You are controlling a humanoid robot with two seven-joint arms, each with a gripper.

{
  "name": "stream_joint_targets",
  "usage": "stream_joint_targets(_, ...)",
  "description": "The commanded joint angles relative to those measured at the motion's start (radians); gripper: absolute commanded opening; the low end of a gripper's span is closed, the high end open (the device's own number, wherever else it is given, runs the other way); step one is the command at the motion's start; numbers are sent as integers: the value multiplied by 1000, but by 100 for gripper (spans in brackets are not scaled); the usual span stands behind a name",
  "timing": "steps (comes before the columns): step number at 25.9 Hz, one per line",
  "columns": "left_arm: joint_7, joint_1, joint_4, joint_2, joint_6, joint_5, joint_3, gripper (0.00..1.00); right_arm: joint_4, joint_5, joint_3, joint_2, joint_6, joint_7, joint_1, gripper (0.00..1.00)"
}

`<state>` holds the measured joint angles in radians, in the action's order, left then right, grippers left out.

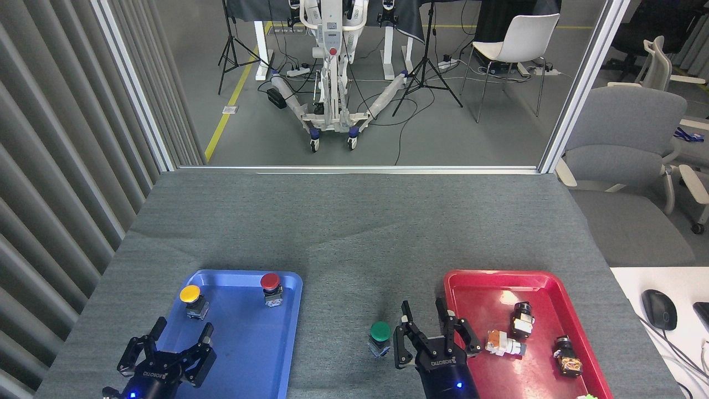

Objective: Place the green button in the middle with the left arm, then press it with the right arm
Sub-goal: 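Move the right hand from the red tray toward the green button, then press down on the green button with the right hand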

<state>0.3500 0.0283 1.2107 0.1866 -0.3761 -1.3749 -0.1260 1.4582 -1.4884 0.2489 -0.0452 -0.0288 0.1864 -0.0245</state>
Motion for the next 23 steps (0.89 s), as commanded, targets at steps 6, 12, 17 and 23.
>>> stream_joint_targets(6,-11,-4,-2,2,0,14,0,99,-148,-44,86,45,16,-44,69,6)
stream_joint_targets(12,-40,-4,0,-2,0,17,0,99,-196,-72,84,64,10,-53,69,6)
stream_joint_targets(17,-42,-2,0,1,0,19,0,99,-213,-81,73,70,9,-53,69,6)
stream_joint_targets(23,-43,-2,0,1,-1,25,0,99,-225,-78,70,67,9,-61,69,6)
